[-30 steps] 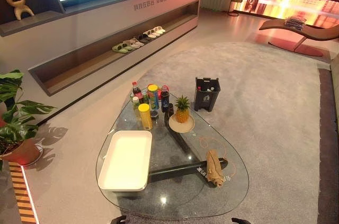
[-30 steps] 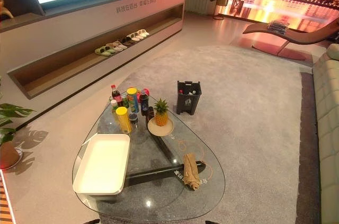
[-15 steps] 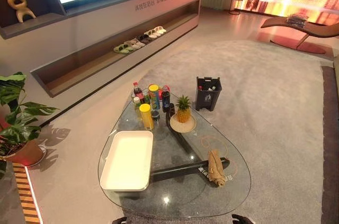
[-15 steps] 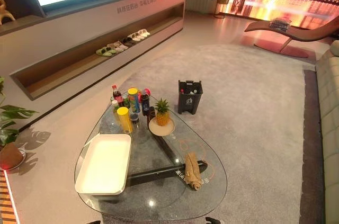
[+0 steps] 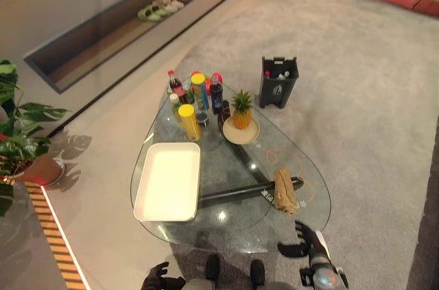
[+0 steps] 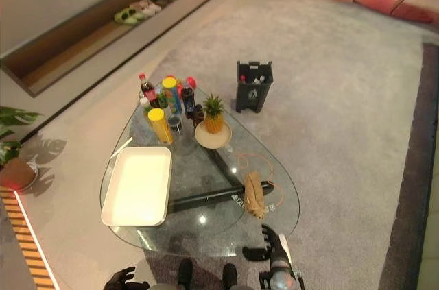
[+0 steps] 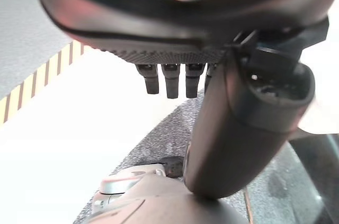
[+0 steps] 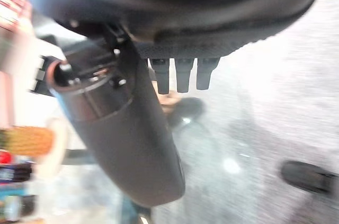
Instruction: Wipe the table with a cloth and put it in the basket.
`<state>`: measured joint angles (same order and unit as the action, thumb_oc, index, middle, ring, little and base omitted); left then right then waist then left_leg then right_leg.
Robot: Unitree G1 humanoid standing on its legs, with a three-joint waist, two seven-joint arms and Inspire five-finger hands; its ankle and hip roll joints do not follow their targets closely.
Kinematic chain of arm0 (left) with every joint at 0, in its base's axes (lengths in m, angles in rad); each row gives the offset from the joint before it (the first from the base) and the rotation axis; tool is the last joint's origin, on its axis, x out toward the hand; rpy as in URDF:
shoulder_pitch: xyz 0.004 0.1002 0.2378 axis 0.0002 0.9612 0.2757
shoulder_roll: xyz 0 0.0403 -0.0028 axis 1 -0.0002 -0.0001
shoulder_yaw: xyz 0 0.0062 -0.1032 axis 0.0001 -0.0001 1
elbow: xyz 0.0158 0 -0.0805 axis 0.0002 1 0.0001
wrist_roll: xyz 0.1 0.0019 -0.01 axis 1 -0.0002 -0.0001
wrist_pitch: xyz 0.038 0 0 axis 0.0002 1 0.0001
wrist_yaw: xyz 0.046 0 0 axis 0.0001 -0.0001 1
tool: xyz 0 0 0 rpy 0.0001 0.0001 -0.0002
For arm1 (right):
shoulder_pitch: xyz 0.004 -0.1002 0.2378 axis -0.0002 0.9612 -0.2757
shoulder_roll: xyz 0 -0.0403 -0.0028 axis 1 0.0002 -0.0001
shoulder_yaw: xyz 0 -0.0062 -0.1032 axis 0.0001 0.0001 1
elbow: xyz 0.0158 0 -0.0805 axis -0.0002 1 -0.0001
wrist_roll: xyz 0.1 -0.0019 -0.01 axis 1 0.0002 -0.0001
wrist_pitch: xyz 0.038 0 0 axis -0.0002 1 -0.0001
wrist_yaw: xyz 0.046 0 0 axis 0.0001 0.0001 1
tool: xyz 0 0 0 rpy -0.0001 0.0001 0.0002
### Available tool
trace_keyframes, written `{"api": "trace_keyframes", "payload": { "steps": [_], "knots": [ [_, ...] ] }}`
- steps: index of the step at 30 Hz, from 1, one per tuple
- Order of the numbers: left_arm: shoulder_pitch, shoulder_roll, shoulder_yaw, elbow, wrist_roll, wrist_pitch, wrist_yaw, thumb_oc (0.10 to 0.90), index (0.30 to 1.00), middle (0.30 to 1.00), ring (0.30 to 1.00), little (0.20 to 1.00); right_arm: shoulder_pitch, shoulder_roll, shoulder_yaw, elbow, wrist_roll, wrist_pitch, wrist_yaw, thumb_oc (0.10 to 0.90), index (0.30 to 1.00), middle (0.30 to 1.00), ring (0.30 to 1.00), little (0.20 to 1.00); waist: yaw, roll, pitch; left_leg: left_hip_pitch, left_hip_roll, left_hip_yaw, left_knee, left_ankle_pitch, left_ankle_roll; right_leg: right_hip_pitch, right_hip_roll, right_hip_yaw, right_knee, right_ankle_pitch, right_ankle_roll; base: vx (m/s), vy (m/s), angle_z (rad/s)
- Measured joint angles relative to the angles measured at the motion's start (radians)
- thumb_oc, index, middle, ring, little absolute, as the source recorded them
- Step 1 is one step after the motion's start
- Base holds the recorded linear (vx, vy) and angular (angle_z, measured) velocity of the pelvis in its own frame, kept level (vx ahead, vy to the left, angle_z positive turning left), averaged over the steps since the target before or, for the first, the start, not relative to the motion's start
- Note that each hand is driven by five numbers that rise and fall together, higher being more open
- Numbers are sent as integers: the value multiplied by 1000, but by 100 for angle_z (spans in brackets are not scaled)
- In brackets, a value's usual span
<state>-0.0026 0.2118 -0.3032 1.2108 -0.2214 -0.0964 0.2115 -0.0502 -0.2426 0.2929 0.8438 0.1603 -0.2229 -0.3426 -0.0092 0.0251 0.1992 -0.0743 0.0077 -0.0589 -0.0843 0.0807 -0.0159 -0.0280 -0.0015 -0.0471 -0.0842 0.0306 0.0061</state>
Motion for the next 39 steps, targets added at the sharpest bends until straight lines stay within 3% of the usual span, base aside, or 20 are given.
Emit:
{"api": "trace_keyframes", "payload": {
  "steps": [7, 14, 23, 39],
  "knots": [
    [-83, 17, -40, -21, -40, -19, 11, 800, 900, 900, 900, 900, -148, -47, -2, -151, 1, 5, -143, 800, 900, 900, 900, 900, 3, 1, 143, -109, -16, -5, 73, 3, 0, -89, -12, -3, 45, 6, 6, -80, 7, 6],
    [-195, 30, -72, -22, -80, -70, 25, 800, 900, 900, 900, 900, -354, -59, -11, -166, 33, 22, -273, 800, 900, 900, 900, 900, 7, 2, 283, -250, -36, -6, 181, 2, -1, -249, -23, -9, 206, -30, 17, -94, 0, 6],
    [-240, 38, -115, -18, -121, -110, 40, 800, 900, 900, 900, 900, -491, -56, -19, -187, 39, 104, -439, 800, 900, 900, 900, 900, 8, -2, 331, -409, -79, -5, 270, 1, -3, -475, -64, 1, 445, -102, 16, -67, 29, 6],
    [-246, 52, -140, -79, -192, -121, 76, 800, 900, 900, 900, 900, -612, -73, -71, -203, 37, 217, -707, 800, 900, 900, 900, 900, 7, -3, 338, -593, -85, -4, 348, 3, 2, -669, -69, 3, 546, -113, 7, -8, 15, 1]
  ]
}}
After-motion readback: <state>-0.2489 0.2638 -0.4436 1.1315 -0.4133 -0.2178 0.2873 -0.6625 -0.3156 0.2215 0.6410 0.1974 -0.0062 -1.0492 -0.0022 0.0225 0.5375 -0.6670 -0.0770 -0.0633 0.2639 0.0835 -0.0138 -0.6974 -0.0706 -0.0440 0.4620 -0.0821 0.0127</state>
